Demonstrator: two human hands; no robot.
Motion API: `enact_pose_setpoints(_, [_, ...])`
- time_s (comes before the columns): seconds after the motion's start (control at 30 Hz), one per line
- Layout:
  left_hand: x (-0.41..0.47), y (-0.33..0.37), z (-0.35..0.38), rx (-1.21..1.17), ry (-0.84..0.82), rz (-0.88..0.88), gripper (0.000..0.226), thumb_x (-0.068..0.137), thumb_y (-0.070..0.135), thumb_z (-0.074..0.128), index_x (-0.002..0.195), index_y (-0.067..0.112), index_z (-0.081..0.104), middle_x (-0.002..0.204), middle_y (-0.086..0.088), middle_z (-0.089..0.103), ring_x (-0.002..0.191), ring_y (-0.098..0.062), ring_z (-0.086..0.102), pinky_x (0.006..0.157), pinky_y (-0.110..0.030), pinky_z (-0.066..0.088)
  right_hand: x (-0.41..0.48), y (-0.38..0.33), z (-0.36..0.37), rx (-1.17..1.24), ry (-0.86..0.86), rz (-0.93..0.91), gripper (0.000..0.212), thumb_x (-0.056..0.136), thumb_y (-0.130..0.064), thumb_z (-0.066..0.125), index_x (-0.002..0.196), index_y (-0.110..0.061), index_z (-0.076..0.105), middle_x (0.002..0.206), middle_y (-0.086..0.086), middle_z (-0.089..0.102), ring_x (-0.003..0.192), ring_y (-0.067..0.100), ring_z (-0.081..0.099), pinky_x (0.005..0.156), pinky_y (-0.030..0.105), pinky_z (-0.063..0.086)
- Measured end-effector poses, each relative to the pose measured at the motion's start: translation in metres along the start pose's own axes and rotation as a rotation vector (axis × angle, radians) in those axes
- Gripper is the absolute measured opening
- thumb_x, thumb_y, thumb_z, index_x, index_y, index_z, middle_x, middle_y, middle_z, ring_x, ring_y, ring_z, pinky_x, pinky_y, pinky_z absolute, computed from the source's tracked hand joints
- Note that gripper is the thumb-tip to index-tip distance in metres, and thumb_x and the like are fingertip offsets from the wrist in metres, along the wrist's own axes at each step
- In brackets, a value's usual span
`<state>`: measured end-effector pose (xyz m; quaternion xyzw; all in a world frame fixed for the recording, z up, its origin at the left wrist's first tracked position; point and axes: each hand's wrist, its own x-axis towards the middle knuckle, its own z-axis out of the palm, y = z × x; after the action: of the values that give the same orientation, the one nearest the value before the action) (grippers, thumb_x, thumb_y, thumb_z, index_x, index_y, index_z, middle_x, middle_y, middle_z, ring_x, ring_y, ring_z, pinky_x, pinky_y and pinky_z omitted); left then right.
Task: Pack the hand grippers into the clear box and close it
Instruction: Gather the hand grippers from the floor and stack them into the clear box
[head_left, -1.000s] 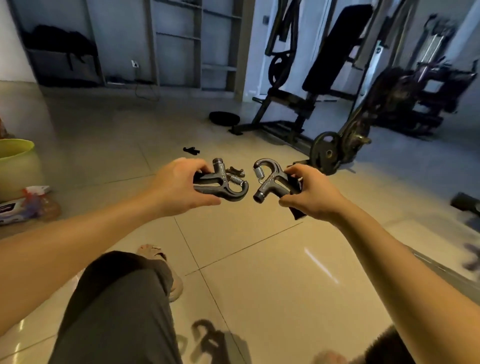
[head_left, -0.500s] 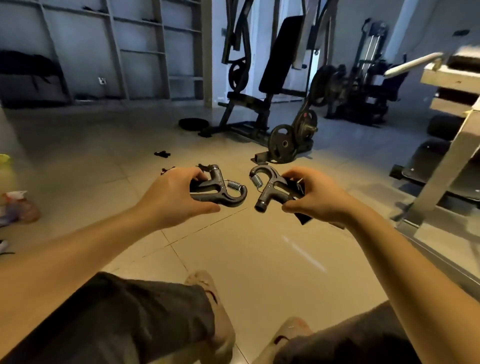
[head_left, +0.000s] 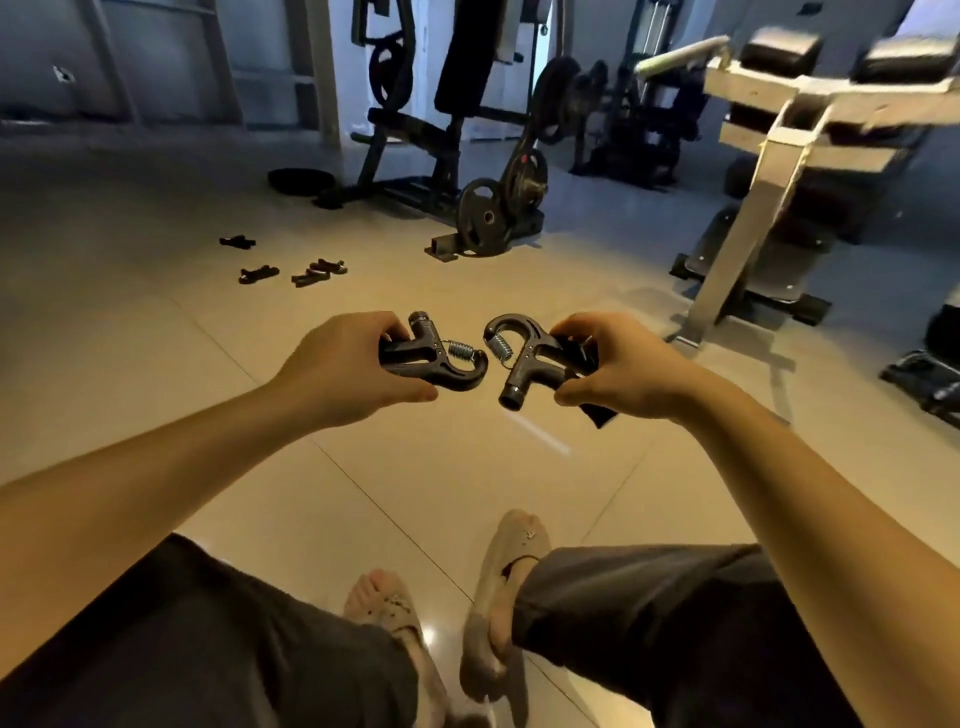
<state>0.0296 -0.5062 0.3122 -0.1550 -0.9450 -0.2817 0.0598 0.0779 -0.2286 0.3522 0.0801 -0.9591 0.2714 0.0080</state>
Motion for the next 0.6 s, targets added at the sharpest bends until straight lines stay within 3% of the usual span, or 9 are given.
enact_pose_setpoints(0.2, [-0.041, 0.060, 0.055, -0.087, -0.127, 0.016, 0.052, 0.067, 0.052, 0.087, 0.104, 0.029, 0.059, 0.094, 0.010, 0.065, 0.076, -0.012, 0.064, 0.063, -0.029, 0.052, -0.088, 0.048, -0.013, -0.043, 0.008, 0.145, 0.055, 0.078, -0.015, 0.083, 0.128, -0.014, 0.059, 0.111, 0.002, 0.066, 0.096, 0.016, 0.065, 0.078, 0.020, 0.051])
enact_pose_setpoints(0.3, [-0.057, 0.089, 0.085, -0.094, -0.199, 0.047, 0.050, 0.067, 0.052, 0.087, 0.102, 0.029, 0.060, 0.092, 0.010, 0.065, 0.071, -0.013, 0.065, 0.062, -0.031, 0.053, -0.134, 0.081, -0.023, -0.091, 0.017, 0.223, 0.052, 0.077, -0.018, 0.083, 0.123, -0.016, 0.061, 0.105, 0.000, 0.066, 0.090, 0.012, 0.064, 0.077, 0.023, 0.051])
enact_pose_setpoints(0.43, [-0.078, 0.128, 0.130, -0.097, -0.331, 0.080, 0.050, 0.066, 0.050, 0.088, 0.101, 0.028, 0.060, 0.091, 0.008, 0.066, 0.069, -0.016, 0.066, 0.059, -0.030, 0.048, -0.196, 0.127, -0.039, -0.137, -0.009, 0.357, 0.048, 0.077, -0.019, 0.083, 0.120, -0.015, 0.062, 0.106, 0.003, 0.066, 0.093, 0.018, 0.065, 0.088, 0.037, 0.056])
enact_pose_setpoints(0.6, [-0.103, 0.184, 0.184, 0.019, -0.458, 0.208, 0.052, 0.067, 0.051, 0.087, 0.103, 0.027, 0.059, 0.094, 0.009, 0.065, 0.074, -0.013, 0.065, 0.067, -0.032, 0.054, -0.272, 0.187, -0.039, -0.077, -0.011, 0.485, 0.046, 0.077, -0.015, 0.082, 0.118, -0.012, 0.062, 0.102, 0.004, 0.067, 0.089, 0.020, 0.066, 0.086, 0.039, 0.058])
